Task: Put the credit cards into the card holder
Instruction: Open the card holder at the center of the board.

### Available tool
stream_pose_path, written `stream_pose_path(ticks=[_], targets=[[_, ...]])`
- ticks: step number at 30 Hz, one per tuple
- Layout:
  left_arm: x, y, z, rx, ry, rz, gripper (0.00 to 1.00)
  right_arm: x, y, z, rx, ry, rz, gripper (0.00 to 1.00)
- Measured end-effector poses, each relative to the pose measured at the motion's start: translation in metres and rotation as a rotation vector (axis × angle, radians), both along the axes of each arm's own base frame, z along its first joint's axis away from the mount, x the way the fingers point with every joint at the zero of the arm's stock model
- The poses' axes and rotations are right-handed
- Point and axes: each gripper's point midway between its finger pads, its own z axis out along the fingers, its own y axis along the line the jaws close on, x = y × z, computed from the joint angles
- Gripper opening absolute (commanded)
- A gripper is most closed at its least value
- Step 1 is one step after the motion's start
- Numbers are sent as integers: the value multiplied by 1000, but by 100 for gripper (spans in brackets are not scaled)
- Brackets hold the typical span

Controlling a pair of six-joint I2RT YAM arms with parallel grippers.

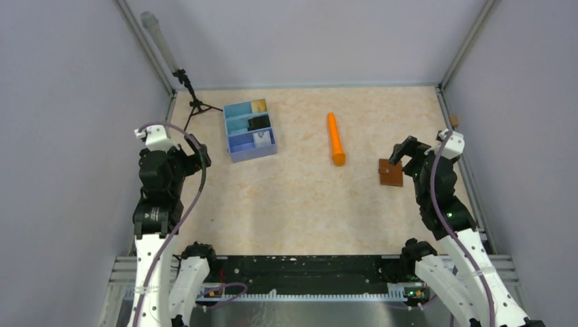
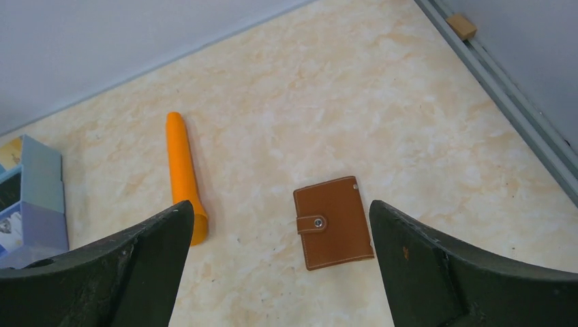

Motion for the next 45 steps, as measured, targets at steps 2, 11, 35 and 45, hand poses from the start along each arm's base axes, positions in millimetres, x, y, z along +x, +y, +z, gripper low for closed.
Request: stream_pose_path(ticks=[2,11,35,45], targets=[[1,0,-4,-4,12,1,99,4,1,-8,-7,30,2,98],[9,-2,-35,-18,111,-6,99,25,9,-80,-37,270,1,97],[9,-34,-51,-79,164,-179,99,26,-32,-210,139,726,-70,82],[8,-40,-53,-92,169,-211,99,32,-27,-215,159,727,-42,73]])
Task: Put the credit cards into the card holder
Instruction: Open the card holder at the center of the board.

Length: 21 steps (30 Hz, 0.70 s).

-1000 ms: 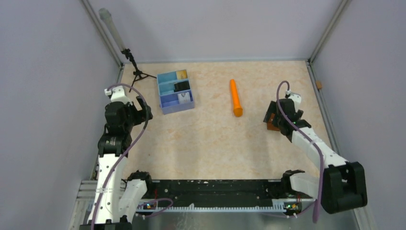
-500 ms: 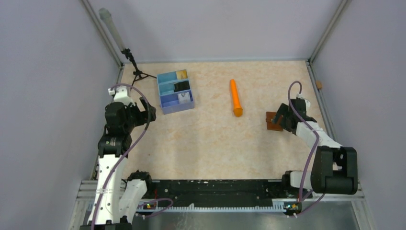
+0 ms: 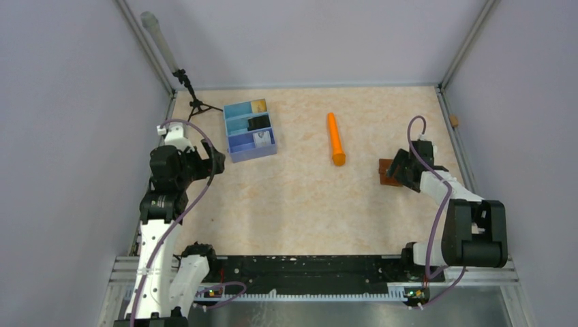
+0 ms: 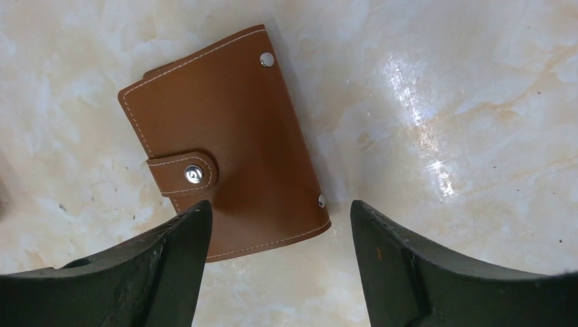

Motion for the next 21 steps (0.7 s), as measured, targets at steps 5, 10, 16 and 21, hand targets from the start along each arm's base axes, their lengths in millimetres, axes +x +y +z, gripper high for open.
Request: stream_pose_path(ticks=[5,10,16,21], targets=[[0,-2,0,-6,1,-13,99,-1,3,-8,14,25,9,66],[1,-3,-3,-8,10,-16,99,2,9,-10,44,0,30,49],[0,-6,-4,-19,15,-27,99,8,18,-11,87,-30,61,13],[-2,-28,-6,-94,15,-103,99,10,27,-4,127,-56,88,0]])
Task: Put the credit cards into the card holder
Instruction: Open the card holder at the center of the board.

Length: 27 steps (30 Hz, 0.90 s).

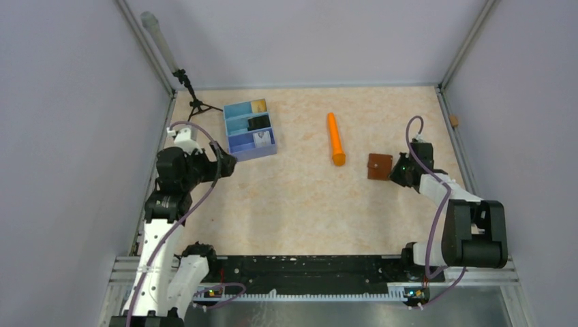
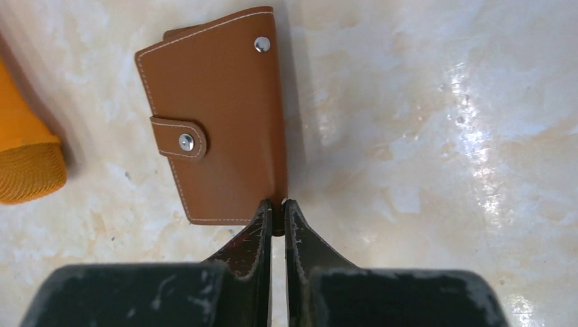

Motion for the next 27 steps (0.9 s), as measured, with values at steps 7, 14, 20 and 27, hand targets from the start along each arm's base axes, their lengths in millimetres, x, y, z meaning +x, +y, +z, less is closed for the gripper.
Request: stream_pose_path(ticks=[7,14,20,27], targets=[[-35,-93,-23,-144,31,-290,99,-5,28,35,91,-98,143,0],[-59,-166,-16,-272,49,-600,99,-25,113,98,213,-237,515,0],[-69,-182,-5,-292,36,-719,99,-72,206,160,359,-334,932,0],[-77,-185,33,-246,-62,-818,99,-141,261,201,508,-370,1302,0]])
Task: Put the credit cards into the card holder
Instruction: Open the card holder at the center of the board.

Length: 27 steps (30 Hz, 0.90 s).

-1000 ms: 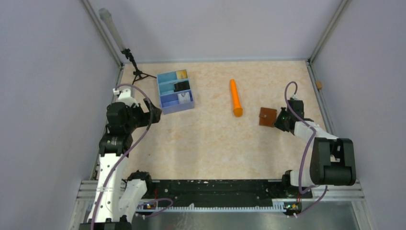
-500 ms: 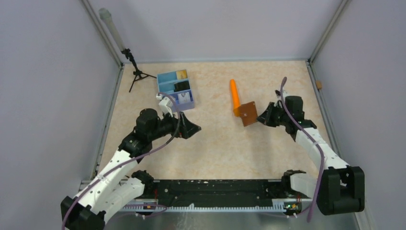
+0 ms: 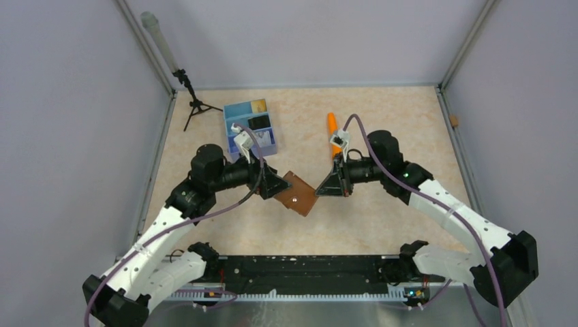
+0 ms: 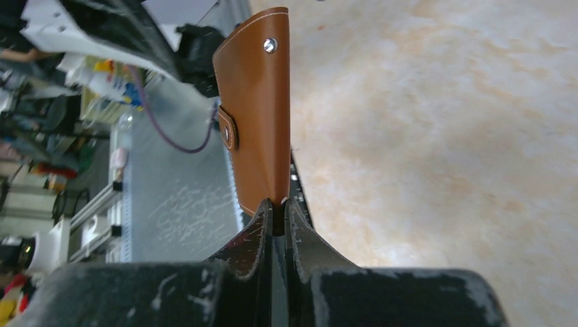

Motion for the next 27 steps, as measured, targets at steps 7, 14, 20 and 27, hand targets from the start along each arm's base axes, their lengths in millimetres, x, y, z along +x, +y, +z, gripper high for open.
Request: stream_pose_path(ticks=[7,14,20,27], targets=[[-16,-4,-16,68,30,-93,96,-41,22,3,-8,1,202,0],[-36,-7,-23,77,63,-195,61,-39,26,-5,-48,1,216,0],[-52,-11,-19,48,83,-282,11,-35,25,-6,-66,-15,203,0],[-50,-10,-26,43,116,-235,0,-15,24,-10,-113,-52,81,83]])
